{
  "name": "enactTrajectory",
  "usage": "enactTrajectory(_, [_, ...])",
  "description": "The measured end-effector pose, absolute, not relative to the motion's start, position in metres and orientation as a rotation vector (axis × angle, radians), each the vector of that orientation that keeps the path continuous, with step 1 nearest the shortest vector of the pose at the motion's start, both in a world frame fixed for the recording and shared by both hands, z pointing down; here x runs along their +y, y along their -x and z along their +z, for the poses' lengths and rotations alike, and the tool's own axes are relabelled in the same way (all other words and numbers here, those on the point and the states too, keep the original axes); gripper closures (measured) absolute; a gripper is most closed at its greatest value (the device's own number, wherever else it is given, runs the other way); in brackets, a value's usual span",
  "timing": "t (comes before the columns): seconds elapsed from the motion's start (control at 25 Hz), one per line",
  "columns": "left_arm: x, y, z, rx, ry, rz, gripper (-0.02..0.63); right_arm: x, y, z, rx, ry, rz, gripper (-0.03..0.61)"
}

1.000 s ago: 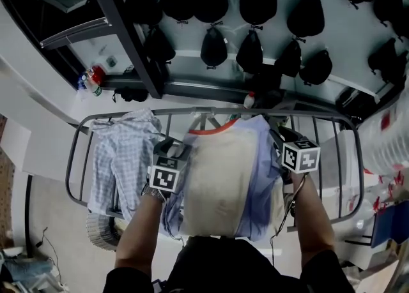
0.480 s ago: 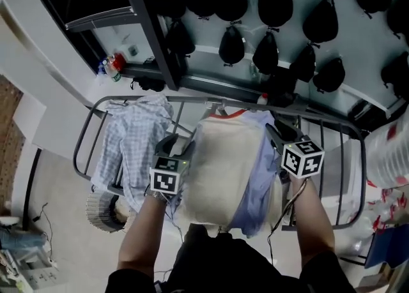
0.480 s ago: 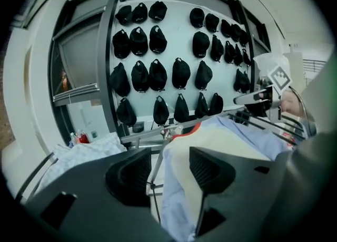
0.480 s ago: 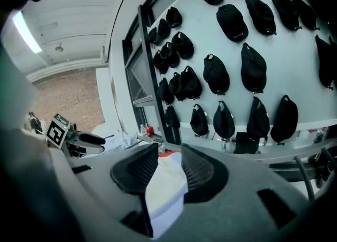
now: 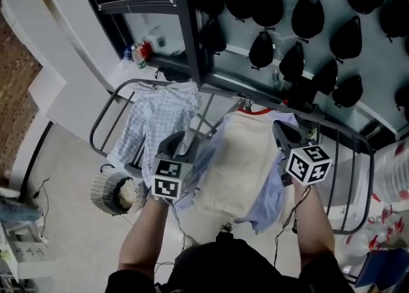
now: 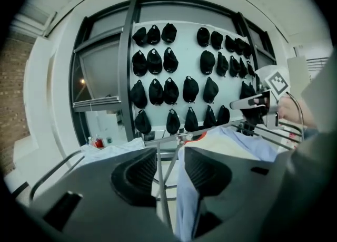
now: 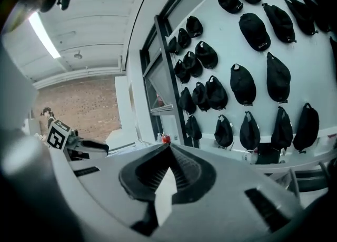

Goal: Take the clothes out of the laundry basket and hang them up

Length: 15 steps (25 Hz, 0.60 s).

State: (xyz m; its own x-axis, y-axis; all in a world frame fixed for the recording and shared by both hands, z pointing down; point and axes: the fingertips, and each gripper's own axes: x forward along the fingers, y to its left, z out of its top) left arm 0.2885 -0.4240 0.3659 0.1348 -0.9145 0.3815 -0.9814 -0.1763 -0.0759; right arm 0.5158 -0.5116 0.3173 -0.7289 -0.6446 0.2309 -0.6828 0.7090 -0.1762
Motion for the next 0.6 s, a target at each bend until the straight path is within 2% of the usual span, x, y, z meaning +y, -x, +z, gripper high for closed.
enactTrajectory(0.24, [-0.36,-0.227,0.352,-1.962,-2.158,0.442,0.577,-0.462,-0.459,0.303,-2.813,-1.02,0.413,0.573])
enactTrajectory(0.6, [-0.266,-0.157,0.336,-1.999,-2.128,0.371,0.601,-0.364,-0.382,0.295,-2.83,-0.946,0.406,0.574])
